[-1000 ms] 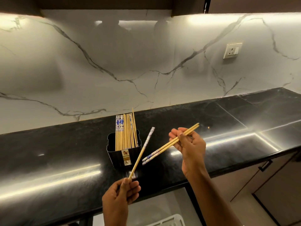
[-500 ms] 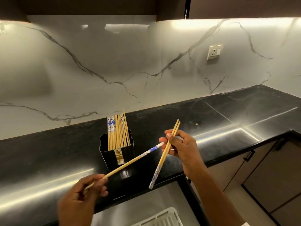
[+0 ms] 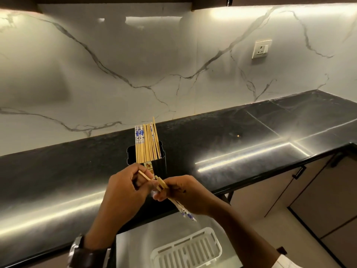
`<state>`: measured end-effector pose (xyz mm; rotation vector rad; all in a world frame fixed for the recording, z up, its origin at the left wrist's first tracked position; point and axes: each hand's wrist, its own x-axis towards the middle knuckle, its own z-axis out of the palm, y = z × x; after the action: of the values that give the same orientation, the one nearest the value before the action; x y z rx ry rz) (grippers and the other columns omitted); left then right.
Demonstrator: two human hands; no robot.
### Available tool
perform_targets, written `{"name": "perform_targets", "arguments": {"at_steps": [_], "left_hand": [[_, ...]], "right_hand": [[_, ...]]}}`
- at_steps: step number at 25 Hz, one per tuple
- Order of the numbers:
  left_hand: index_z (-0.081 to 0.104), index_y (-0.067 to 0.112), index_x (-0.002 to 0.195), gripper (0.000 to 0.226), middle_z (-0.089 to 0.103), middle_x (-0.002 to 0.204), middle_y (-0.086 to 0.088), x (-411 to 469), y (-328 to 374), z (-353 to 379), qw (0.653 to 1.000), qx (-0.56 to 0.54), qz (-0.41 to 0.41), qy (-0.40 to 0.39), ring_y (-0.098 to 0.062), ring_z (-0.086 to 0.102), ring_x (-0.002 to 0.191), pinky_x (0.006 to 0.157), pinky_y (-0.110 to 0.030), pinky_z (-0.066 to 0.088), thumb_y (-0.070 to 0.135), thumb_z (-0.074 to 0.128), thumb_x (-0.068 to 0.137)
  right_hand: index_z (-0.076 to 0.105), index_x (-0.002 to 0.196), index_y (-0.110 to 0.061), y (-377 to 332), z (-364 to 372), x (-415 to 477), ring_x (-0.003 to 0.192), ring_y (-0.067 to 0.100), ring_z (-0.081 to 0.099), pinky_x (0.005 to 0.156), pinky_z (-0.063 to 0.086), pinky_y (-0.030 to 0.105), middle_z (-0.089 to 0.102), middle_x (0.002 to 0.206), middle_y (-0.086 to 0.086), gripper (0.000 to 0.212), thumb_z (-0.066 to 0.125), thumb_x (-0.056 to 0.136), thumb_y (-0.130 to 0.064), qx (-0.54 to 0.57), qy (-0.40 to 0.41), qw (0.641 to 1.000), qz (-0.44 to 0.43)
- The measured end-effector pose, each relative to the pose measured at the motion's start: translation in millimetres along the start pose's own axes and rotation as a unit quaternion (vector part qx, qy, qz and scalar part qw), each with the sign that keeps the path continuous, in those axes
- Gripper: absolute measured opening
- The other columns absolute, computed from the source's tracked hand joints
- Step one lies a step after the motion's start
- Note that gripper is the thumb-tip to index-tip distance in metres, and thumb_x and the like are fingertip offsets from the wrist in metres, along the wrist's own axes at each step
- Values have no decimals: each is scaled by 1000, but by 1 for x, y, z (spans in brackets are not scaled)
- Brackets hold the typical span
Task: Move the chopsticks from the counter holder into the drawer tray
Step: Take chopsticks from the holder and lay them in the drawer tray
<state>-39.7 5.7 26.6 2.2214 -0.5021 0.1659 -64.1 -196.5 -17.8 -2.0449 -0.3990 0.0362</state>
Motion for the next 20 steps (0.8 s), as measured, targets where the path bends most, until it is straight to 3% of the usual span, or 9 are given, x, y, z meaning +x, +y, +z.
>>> {"name": "perform_targets", "arguments": {"at_steps": [3,5,8,11,13,14,15,17,20], "left_hand": [[71,20,94,18,76,81,7,-7,-15,17,996,-81,-29,31,-9,75,81,74,-25,63,5,75,85],[72,16,104,19,81,94,7,-18,-20,31,973,-218,-71,22,-10,77,92,78,-22,62,5,71,88],[70,12,113,22,81,102,1,-33,-21,55,932,-338,-128,29,-13,77,98,72,-18,60,7,65,92],[69,9,104,11,81,97,-4,-37,-21,68,914,-364,-155,91,-19,78,94,71,-25,62,7,62,95],[68,8,104,10,80,97,-12,-42,-29,70,870,-426,-206,142,-25,78,94,79,-34,63,9,63,95],[68,7,105,12,79,97,-15,-44,-36,69,840,-464,-228,165,-29,78,94,81,-38,64,10,63,95],[68,6,107,14,78,99,-17,-47,-42,67,815,-492,-246,185,-31,77,95,83,-40,64,10,63,95],[67,3,114,20,78,102,-18,-51,-52,69,786,-513,-271,215,-33,77,97,83,-41,63,9,63,95],[64,3,122,28,78,106,-16,-58,-54,91,758,-525,-310,232,-31,77,98,83,-41,63,10,63,95]], "right_hand": [[72,112,-4,9,8,-4,98,15,76,95,60,34,78,104,10,20,56,103,-12,31,-9,999,35],[69,112,-2,13,12,-7,92,14,77,87,62,28,76,98,6,20,53,103,-11,69,-40,994,75],[69,112,-6,18,19,-7,85,9,74,80,62,25,72,93,-4,18,53,103,-11,71,-67,991,96],[71,112,-10,26,25,-10,86,7,75,81,62,23,77,100,4,19,56,102,-16,56,-60,992,96],[75,103,-20,36,29,-21,86,9,74,81,62,28,77,96,2,21,57,102,-31,34,-1,991,133],[75,94,-22,48,31,-30,84,13,72,79,61,32,75,91,1,28,55,101,-41,31,81,978,192],[72,88,-19,59,33,-40,80,16,68,76,57,35,71,85,1,38,51,101,-48,58,195,940,275],[62,81,-12,80,36,-57,72,16,57,68,48,32,59,79,4,45,46,104,-48,206,367,805,419],[69,95,-3,94,61,-57,81,25,65,74,57,35,68,87,16,46,43,108,-39,428,305,694,492]]}}
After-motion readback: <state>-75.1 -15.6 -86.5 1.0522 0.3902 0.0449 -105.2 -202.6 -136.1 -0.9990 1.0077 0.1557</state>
